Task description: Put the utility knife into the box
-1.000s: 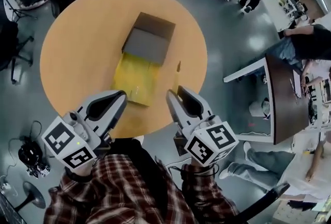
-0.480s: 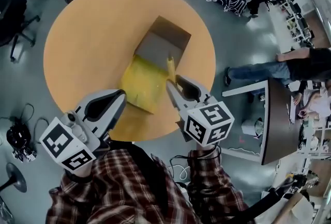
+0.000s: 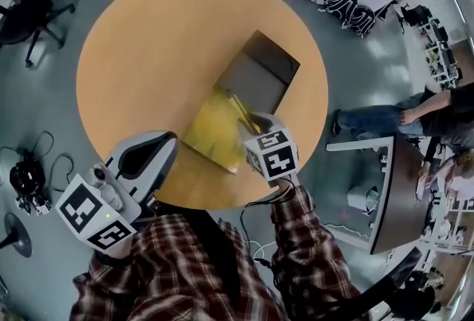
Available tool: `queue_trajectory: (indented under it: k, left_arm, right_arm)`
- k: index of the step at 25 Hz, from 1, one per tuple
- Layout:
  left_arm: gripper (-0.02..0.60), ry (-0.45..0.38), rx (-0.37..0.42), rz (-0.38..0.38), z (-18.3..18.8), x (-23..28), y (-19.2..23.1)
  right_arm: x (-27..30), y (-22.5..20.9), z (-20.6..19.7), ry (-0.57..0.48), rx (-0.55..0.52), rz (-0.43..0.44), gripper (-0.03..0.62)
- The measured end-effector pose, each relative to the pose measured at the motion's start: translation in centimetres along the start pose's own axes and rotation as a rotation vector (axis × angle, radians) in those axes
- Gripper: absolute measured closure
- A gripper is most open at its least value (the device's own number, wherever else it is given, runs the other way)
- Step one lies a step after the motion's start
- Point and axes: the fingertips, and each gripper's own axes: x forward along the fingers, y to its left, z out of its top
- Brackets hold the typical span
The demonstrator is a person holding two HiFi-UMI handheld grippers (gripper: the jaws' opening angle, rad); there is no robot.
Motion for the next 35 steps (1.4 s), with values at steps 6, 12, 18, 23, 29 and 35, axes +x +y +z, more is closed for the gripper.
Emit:
queue_trajectory:
  k: [6, 12, 18, 23, 29, 35]
  left_arm:
    - [0.571, 0.011, -0.029, 0.029, 0.6, -0.1, 3.5]
    - [0.571, 0.027, -0.045, 0.042, -0.1, -0.2, 4.1]
    - [0.571, 0.037, -0.054, 0.051, -0.7, -0.2, 4.6]
    - [0.571, 0.038, -0.054, 0.053, -0.8, -0.3, 4.6]
    - [0.571, 0.033, -0.052, 0.061, -0.6, -0.3, 4.6]
    - [0.571, 0.031, -0.052, 0.050, -0.4, -0.1, 4.4]
  right_arm:
    - [5.9, -0.2, -1.8, 0.142, -0.007, 0.005, 0.476]
    - [8.7, -0.4, -4.5, 0.243, -0.043, 0.008, 0.476]
    - [9.8, 1.1, -6.1, 0.306, -0.068, 0.049, 0.476]
    - [10.6, 2.4, -7.0, 0.349, -0.083, 0.079, 0.476]
    - [11.1, 2.8, -7.9, 0.381, -0.063, 0.101, 0.476]
    - [10.6, 4.0, -8.8, 0.421, 0.004, 0.186, 0.467]
